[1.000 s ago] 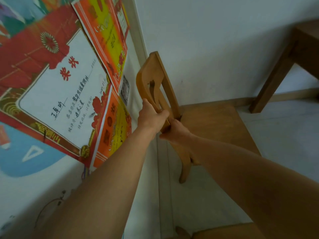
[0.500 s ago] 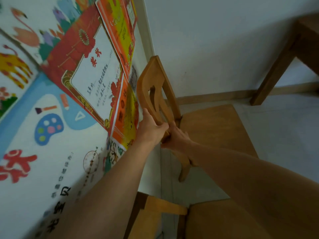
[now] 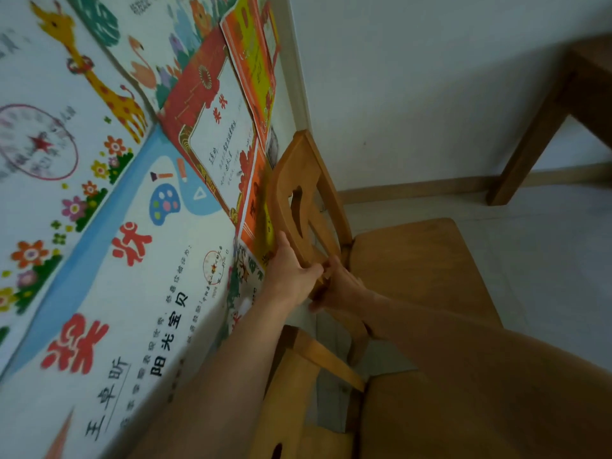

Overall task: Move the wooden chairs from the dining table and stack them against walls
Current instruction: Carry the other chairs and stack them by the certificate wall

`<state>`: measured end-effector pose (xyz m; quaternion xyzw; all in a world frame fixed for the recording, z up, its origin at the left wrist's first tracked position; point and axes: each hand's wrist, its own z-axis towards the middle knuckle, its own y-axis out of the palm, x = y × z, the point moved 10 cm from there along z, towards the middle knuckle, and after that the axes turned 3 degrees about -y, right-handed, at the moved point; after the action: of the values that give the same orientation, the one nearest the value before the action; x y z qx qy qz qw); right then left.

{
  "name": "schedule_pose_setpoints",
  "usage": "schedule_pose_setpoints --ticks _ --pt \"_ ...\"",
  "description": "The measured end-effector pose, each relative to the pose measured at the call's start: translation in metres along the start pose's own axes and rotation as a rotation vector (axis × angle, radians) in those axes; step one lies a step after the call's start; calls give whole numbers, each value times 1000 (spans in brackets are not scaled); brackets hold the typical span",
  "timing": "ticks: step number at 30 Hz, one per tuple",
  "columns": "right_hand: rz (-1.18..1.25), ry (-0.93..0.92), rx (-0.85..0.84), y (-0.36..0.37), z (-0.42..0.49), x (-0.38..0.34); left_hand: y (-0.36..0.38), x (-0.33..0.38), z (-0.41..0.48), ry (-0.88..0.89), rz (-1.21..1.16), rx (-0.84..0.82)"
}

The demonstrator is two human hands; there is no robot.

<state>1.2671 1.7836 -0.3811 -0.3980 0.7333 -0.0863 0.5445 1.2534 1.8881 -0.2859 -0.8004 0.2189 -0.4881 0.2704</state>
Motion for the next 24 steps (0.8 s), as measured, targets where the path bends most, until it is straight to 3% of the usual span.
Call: schedule_pose_setpoints --ticks 24 --pt "-25 55 -182 40 -44 -5 -10 -30 -53 13 16 31"
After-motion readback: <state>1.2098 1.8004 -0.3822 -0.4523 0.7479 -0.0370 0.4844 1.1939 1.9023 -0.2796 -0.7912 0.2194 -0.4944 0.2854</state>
